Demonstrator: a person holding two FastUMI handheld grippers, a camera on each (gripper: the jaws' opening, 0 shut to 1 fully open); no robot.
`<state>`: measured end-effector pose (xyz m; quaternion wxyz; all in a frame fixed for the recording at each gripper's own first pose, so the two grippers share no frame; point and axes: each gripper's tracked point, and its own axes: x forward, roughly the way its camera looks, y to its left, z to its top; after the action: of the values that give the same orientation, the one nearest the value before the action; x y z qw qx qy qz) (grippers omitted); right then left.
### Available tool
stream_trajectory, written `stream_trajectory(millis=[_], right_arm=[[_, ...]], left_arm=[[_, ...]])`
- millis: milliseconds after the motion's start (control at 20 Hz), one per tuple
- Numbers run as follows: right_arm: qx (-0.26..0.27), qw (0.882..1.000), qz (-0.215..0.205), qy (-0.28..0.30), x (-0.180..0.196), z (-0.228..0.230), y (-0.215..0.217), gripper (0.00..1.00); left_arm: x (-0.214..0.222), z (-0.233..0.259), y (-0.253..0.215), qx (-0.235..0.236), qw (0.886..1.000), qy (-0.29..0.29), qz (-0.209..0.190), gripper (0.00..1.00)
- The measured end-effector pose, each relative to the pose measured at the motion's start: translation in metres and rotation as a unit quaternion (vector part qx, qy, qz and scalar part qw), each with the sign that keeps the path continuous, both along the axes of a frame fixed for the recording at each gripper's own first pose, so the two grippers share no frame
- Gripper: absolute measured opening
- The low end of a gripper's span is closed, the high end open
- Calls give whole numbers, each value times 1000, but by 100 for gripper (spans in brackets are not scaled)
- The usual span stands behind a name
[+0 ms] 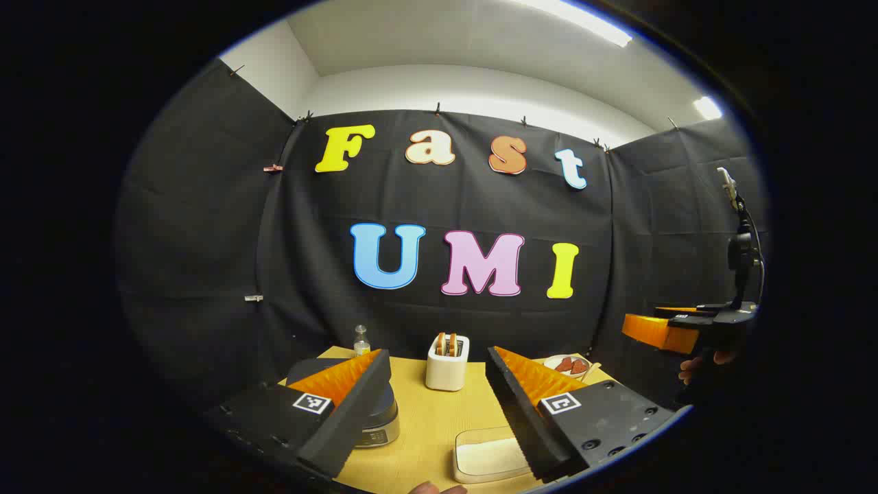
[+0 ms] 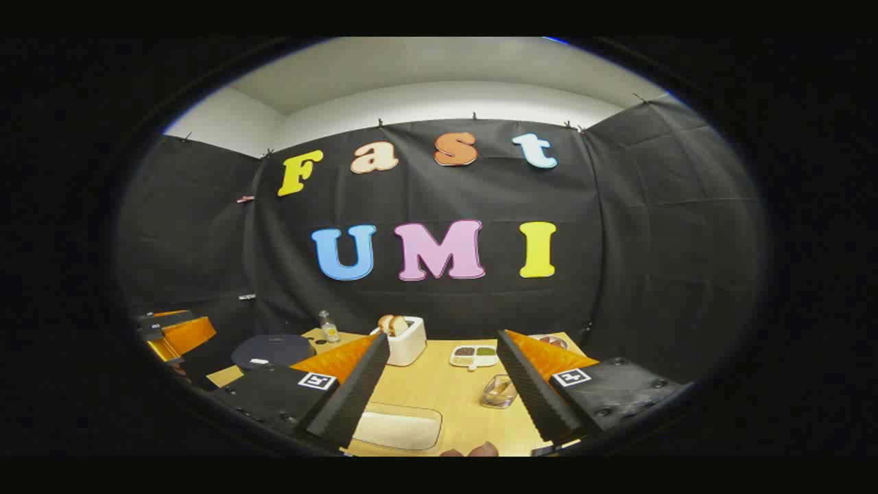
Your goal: Close the left gripper, press the button to open the rice cooker; take a wooden spoon from the chopstick holder with the right hand, scoop a spoonful of rice and pour it into the rice cooker, then put the wooden spoon back into the chopstick holder.
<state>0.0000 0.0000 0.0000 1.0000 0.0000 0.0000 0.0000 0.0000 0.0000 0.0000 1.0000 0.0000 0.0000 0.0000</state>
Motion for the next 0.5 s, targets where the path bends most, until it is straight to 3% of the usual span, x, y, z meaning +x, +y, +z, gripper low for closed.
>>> stream_trajectory(millis=[500], right_arm=[[1, 1000, 11, 5, 3, -4, 7, 93]], left_arm=[[1, -5, 12, -5, 1000, 9, 19, 95]])
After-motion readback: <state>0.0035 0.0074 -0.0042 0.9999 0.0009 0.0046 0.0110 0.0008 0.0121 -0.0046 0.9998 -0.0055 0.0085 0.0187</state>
